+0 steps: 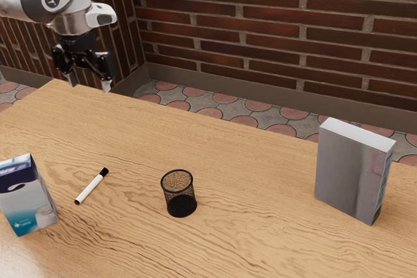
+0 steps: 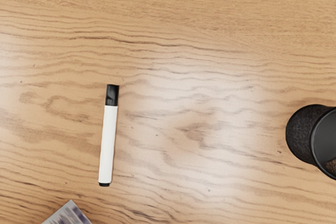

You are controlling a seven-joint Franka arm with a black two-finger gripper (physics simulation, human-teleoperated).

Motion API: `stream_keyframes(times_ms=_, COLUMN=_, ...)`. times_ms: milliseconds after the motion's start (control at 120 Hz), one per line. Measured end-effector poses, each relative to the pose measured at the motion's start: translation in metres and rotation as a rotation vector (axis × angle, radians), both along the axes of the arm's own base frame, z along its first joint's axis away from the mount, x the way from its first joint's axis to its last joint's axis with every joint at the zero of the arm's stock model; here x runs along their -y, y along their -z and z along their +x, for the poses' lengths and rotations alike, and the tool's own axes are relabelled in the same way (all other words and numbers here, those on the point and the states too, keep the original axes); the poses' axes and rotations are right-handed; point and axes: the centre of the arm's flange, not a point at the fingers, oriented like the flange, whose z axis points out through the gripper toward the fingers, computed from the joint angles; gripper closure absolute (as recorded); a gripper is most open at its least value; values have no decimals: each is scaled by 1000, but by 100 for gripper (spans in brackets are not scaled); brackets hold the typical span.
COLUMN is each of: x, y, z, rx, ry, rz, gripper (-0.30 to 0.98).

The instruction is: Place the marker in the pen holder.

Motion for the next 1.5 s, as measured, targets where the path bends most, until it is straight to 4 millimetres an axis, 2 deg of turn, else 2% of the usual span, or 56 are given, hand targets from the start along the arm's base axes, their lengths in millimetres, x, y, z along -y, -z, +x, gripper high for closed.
stream_keyframes(times_ms=117, x=0, y=12, z=8, rx=-9, ry=-7, rz=-1, gripper=0)
stream_keyframes(times_ms=167, x=-1, y=27, z=13, rx=-29, ry=-12, rz=-1, gripper=0)
stream_keyframes(times_ms=250, x=-2, y=66, z=14, rx=-94, ry=-17, rz=-6, gripper=0)
stream_keyframes(times_ms=308, x=-1, y=107, z=4, rx=-173, ry=-21, rz=-13, gripper=0)
stream_keyframes(times_ms=350, x=-1, y=128, z=-3, rx=-213, ry=-24, rz=-19, gripper=0)
stream_keyframes(times_ms=458, x=-1, y=176, z=-18, rx=-278, ry=-32, rz=-32, gripper=0)
stream_keyframes(times_ms=575, x=-5, y=212, z=-17, rx=-312, ry=-41, rz=-35, gripper=0)
stream_keyframes(times_ms=633, x=-13, y=229, z=-14, rx=-318, ry=-52, rz=-36, gripper=0)
stream_keyframes(times_ms=725, x=-47, y=254, z=-10, rx=-320, ry=-97, rz=-41, gripper=0)
stream_keyframes(times_ms=808, x=-62, y=267, z=-6, rx=-315, ry=-106, rz=-41, gripper=0)
stream_keyframes(times_ms=942, x=-84, y=291, z=17, rx=-313, ry=-101, rz=-37, gripper=0)
stream_keyframes(times_ms=1050, x=-105, y=309, z=29, rx=-319, ry=-100, rz=-38, gripper=0)
stream_keyframes(times_ms=1225, x=-111, y=317, z=38, rx=-315, ry=-62, rz=-43, gripper=0)
stream_keyframes(times_ms=1500, x=-112, y=336, z=39, rx=-337, ry=-7, rz=-55, gripper=0)
